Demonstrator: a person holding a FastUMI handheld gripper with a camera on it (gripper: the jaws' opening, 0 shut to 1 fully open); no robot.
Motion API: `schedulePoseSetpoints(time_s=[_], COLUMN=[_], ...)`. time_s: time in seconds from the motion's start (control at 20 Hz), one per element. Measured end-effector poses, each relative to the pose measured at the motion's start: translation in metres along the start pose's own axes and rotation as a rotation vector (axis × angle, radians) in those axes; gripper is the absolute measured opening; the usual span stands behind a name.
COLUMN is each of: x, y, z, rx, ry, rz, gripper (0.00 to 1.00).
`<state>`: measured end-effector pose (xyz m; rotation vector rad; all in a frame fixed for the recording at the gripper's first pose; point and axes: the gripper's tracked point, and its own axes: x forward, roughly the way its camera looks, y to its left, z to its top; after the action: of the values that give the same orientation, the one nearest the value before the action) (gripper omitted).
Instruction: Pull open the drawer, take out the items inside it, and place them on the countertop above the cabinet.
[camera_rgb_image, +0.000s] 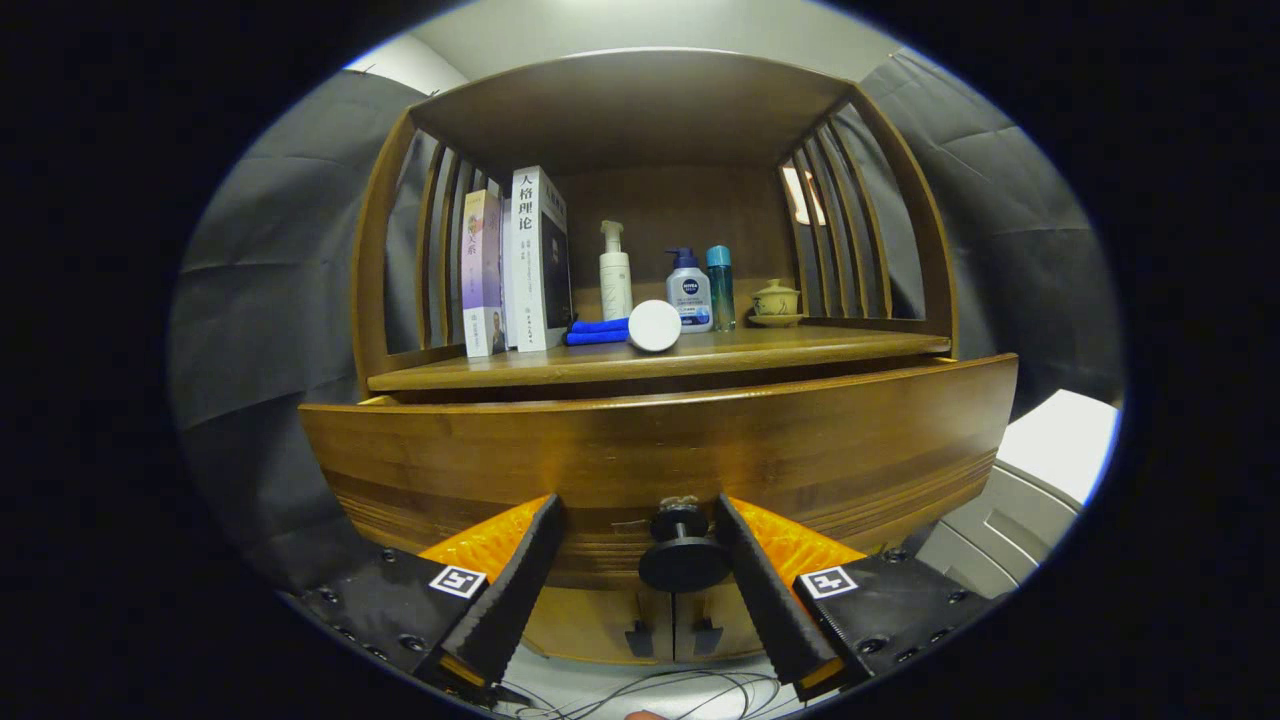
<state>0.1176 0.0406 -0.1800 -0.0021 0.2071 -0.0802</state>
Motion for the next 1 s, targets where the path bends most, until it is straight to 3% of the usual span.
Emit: schedulePoseSetpoints(time_s=[0.5,0.75,1.0], x=[0.060,0.047,-0.010], y=[-0.003,0.000,-0.019], z=[0.010,0.008,0.037], rx=[-0.026,-0.018,-0.013], ry=[0.034,0.055,-0.003], rz=[-0.015,0.009,0.029], gripper=[0.98,0.99,0.99])
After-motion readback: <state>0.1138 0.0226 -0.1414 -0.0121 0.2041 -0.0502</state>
